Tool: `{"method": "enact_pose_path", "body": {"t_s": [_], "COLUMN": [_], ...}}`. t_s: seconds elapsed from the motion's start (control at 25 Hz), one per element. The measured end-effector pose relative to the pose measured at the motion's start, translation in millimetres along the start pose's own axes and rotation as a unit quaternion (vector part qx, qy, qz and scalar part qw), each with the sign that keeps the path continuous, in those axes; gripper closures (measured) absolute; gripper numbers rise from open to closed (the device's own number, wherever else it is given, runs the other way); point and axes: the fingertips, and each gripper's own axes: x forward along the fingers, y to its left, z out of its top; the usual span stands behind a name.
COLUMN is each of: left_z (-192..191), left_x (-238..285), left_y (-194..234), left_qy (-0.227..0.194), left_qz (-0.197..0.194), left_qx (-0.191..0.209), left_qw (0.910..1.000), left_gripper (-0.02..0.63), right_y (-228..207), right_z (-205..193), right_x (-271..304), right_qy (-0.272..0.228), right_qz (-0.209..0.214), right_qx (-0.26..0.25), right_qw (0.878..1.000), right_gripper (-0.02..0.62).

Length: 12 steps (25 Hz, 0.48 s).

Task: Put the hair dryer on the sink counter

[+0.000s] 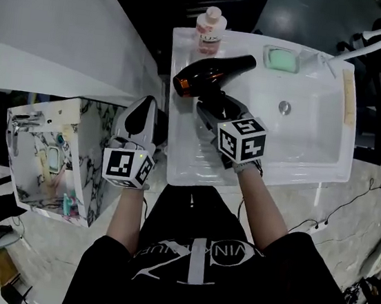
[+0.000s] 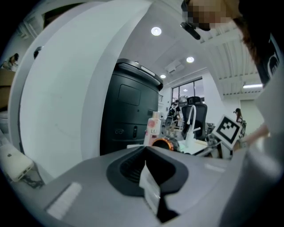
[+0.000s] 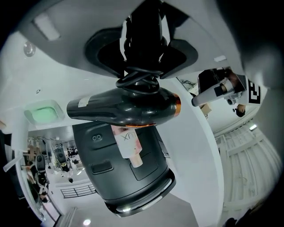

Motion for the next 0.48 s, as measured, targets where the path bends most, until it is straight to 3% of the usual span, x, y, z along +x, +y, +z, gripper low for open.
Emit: {"method": "enact_pose_path", "body": {"t_s": [0.48], "left_z": [-9.0], "left_x": [12.1], "left_y": [6.8], "left_qy": [0.005], "left_qz": [0.007], "left_qx": [-0.015], "left_qw": [0.9999], "left_gripper": [0.606], "right_y": [-11.3], "right_z": [5.9], "right_x": [33.8], "right_qy": [0.021], "right_qz": [-0.018], "right_qx": [-0.012], "right_qw": [1.0], "right_gripper": [0.336]}}
